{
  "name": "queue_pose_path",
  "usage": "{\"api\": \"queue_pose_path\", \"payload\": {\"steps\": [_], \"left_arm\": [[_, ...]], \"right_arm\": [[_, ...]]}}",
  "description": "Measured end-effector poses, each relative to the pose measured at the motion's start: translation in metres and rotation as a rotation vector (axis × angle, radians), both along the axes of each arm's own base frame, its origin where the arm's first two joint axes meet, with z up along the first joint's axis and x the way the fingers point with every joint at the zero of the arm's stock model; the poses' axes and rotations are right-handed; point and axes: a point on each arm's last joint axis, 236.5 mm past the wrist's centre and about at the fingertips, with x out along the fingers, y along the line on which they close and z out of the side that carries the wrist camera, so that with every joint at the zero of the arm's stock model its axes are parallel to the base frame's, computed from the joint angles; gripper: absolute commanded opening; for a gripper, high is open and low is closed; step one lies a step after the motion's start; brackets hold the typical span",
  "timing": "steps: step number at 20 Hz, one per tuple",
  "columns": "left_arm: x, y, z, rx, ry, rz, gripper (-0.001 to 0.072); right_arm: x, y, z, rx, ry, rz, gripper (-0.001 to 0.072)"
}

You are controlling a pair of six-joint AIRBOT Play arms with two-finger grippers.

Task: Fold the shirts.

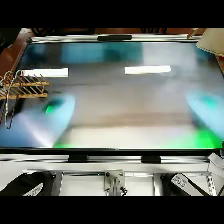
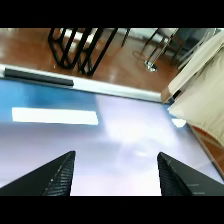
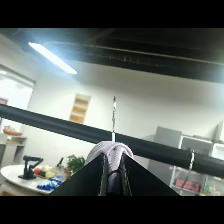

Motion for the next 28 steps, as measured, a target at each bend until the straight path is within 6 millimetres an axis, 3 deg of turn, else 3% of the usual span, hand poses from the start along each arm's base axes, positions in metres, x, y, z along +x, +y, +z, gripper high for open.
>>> {"api": "queue_pose_path", "payload": {"steps": [8,13,15,16,19,23,28], "left_arm": [[-0.009,-0.01,-0.01,-0.022,0.064,-0.047,0.0601],[-0.006,-0.012,-0.007,-0.035,0.053,-0.05,0.0601],[-0.004,-0.012,-0.003,-0.045,0.036,-0.047,0.0601],[-0.003,-0.012,-0.001,-0.048,0.029,-0.045,0.0601],[-0.002,-0.012,0.002,-0.027,0.0,-0.049,0.0601],[-0.001,-0.01,0.003,0.007,-0.027,-0.045,0.0601],[0.008,-0.008,-0.002,0.065,-0.042,-0.031,0.06]], "right_arm": [[-0.033,-0.063,-0.031,0.159,-0.133,-0.003,0.0072],[-0.047,-0.076,-0.053,0.296,-0.19,-0.017,0.0098],[-0.05,-0.07,-0.053,0.329,-0.209,0.002,0.0323],[-0.052,-0.067,-0.055,0.352,-0.219,0.01,0.0354],[-0.056,-0.046,-0.043,0.366,-0.266,0.071,0.0355],[-0.072,-0.016,-0.042,0.437,-0.277,0.083,0.0356],[-0.074,0.039,-0.065,0.591,-0.15,0.141,0.0354]]}}
